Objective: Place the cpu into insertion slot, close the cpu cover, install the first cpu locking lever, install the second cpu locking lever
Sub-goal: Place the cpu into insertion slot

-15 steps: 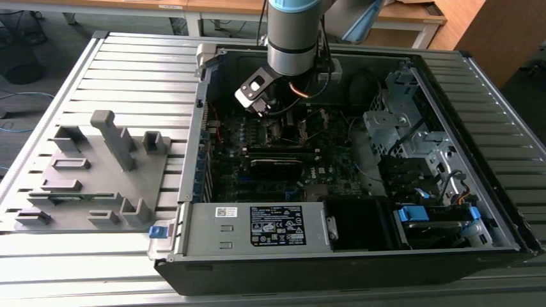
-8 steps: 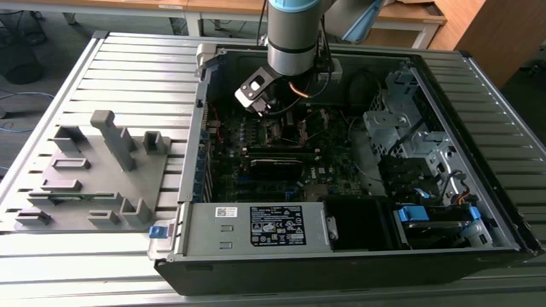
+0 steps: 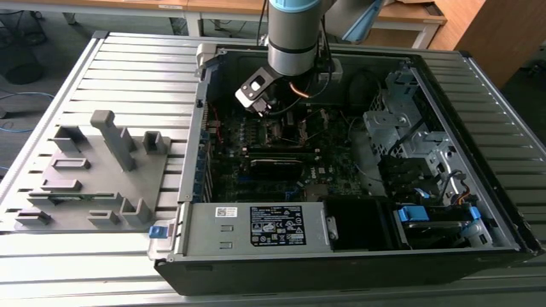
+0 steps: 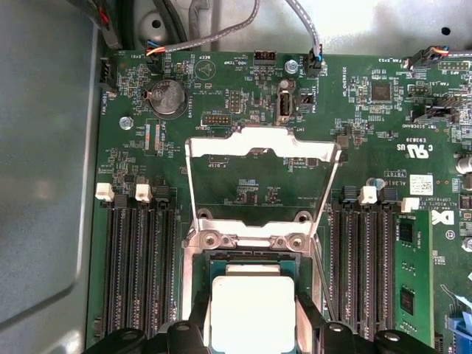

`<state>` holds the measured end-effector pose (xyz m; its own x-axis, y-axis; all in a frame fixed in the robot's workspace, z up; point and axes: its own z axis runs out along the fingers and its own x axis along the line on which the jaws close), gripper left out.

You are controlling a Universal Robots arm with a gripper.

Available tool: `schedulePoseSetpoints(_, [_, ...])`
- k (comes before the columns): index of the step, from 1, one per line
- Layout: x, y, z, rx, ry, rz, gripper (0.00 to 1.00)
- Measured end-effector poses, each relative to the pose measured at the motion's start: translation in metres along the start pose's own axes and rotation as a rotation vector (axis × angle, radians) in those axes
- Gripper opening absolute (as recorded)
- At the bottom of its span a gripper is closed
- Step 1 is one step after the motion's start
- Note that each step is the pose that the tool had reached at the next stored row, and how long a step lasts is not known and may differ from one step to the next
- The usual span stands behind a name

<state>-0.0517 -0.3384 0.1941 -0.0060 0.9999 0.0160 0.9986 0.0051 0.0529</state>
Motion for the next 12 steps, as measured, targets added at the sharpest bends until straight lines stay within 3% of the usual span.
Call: schedulePoseSetpoints(12, [0.0000,0.0001,0.0008,-0.0001,0.0000,0.002,0.54])
